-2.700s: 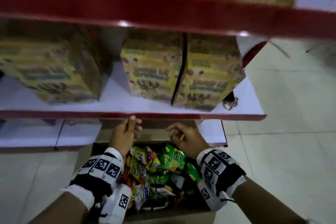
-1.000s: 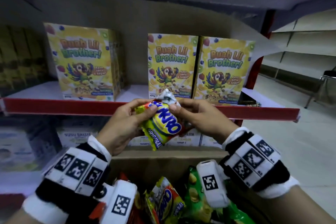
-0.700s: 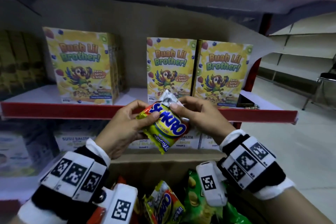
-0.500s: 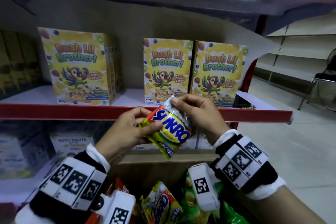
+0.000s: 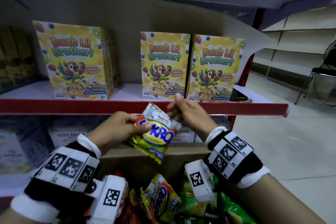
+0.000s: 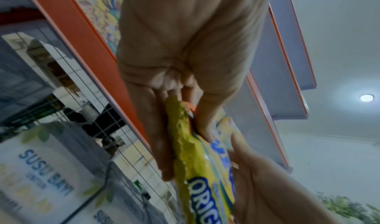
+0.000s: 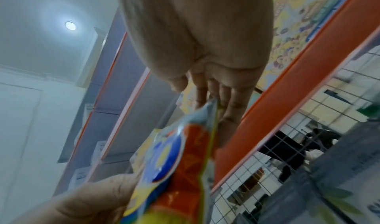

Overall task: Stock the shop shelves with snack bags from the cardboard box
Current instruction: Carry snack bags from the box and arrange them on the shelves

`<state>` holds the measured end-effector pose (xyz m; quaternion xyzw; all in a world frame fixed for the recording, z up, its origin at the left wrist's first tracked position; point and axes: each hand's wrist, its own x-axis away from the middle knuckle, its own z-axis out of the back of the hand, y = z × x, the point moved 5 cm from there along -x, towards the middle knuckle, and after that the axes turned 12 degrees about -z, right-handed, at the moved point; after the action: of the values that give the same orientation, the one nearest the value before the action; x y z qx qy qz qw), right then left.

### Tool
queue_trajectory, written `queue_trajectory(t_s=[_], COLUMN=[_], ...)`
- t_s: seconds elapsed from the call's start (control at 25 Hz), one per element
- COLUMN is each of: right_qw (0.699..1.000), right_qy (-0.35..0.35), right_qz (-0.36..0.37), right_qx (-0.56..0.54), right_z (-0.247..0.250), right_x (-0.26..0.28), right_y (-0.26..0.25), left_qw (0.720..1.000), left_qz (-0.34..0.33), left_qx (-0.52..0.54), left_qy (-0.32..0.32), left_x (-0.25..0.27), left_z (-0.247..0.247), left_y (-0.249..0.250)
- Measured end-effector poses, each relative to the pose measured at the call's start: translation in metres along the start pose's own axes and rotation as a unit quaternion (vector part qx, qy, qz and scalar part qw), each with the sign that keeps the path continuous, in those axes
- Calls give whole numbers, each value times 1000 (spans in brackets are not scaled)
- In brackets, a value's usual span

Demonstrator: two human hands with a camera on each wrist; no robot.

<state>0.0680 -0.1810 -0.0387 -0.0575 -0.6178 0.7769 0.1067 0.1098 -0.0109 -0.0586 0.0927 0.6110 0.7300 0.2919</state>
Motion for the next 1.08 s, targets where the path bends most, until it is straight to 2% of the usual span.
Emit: queue_trajectory(t_s=[0.08,0.12,0.2,0.24,0.28,0.4,0.48,0.56,0.6,0.64,0.72,0.76,0.84,0.96,1.0,1.08], right_qw=[986,961,861,816,796,797,789,798,814,844,925,956,992,995,991,990], right_qy=[-67,-104,-153,-161,-169,-190,-201,-204,-197,-185,-148,-123,-55,-1,-7,-13], right_qz=[-131,-172,-195,-186,-186,-186,-174,-133,-106,-87,-66,-43,3,48,53,61], right_qx=[76,190,444,524,551,542,553,552,536,496,343,264,114,-91,-125,-126], right_z=[-5,-9,-15,-20,-26,-47,-56,-53,-48,-39,-16,-4,20,32,27,10], right_x=[-8,-11,-14,-14,-14,-10,-8,-10,-11,-12,-12,-9,0,12,14,21], right_y=[31,51,93,111,129,172,180,161,142,119,68,43,1,-35,-40,-42], left_qw=[999,997,994,993,992,991,990,989,988,986,981,978,975,973,970,966], left_qz=[21,27,34,40,47,63,71,74,68,60,40,29,8,-22,-29,-45], left_qx=[-33,-48,-68,-71,-74,-70,-57,-41,-30,-17,24,47,67,115,162,236], left_qy=[38,53,78,87,94,100,108,125,137,152,187,203,209,198,177,97], left_x=[-3,-3,-4,-4,-4,-3,-2,-3,-4,-5,-8,-8,-10,-5,-3,3], left_z=[20,29,42,47,51,56,59,64,67,70,73,72,66,44,33,10], left_y=[-6,-8,-11,-13,-14,-12,-11,-11,-11,-11,-8,-5,-1,11,18,33])
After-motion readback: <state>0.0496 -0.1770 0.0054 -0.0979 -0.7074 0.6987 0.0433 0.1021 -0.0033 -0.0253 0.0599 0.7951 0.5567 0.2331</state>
